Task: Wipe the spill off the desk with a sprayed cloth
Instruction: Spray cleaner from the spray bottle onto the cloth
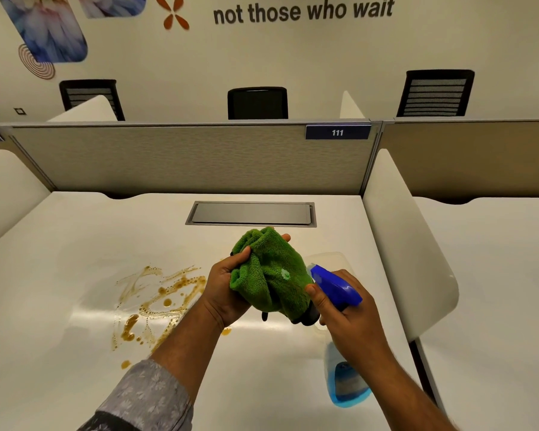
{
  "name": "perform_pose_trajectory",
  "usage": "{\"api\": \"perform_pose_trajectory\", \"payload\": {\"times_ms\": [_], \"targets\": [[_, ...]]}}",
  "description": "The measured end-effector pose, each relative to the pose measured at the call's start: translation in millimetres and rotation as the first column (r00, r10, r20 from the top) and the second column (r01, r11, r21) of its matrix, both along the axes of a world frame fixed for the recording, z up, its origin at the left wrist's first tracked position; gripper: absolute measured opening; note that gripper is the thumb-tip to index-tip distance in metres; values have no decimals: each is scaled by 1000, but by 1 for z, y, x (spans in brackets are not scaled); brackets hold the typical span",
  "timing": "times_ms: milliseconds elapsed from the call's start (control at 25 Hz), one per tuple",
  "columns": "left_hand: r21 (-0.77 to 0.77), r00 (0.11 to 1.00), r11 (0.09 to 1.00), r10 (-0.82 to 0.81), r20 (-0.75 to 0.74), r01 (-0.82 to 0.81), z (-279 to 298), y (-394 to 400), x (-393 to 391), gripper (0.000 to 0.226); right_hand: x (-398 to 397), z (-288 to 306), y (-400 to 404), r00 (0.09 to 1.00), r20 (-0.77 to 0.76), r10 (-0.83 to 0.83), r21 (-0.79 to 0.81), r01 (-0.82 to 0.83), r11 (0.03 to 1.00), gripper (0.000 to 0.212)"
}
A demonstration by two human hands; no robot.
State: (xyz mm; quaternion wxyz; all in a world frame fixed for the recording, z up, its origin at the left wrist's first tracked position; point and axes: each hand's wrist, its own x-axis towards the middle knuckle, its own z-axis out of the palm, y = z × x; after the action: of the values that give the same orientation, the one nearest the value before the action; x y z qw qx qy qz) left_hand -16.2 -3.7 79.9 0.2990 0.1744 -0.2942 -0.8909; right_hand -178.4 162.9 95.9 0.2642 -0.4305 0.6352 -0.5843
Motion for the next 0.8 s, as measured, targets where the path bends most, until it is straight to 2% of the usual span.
{"api": "perform_pose_trajectory", "payload": {"times_ms": [120, 200, 360, 440, 640, 800], "targets": [[4, 999, 999, 43, 9, -43, -1, 0, 3, 50, -11, -2, 6, 998, 44, -45, -35, 46, 998, 17], [25, 997, 996, 82, 10, -82, -3, 3, 5, 50, -22, 4, 5, 992, 86, -89, -77, 96, 992, 18], [24, 991, 991, 131, 38, -132, -10, 10, 9, 48, -44, 16, -7, 961, 163, -225, -104, 244, 964, 48], [18, 985, 987, 157, 65, -158, -13, 11, 13, 47, -53, 11, -11, 948, 166, -270, -88, 287, 954, 56], [23, 970, 977, 209, 124, -214, -22, 13, 28, 47, -67, -24, -3, 925, 151, -350, -16, 356, 934, 46], [9, 964, 973, 229, 135, -232, -24, 17, 34, 44, -71, -53, 4, 897, 194, -398, -67, 417, 906, 36]]}}
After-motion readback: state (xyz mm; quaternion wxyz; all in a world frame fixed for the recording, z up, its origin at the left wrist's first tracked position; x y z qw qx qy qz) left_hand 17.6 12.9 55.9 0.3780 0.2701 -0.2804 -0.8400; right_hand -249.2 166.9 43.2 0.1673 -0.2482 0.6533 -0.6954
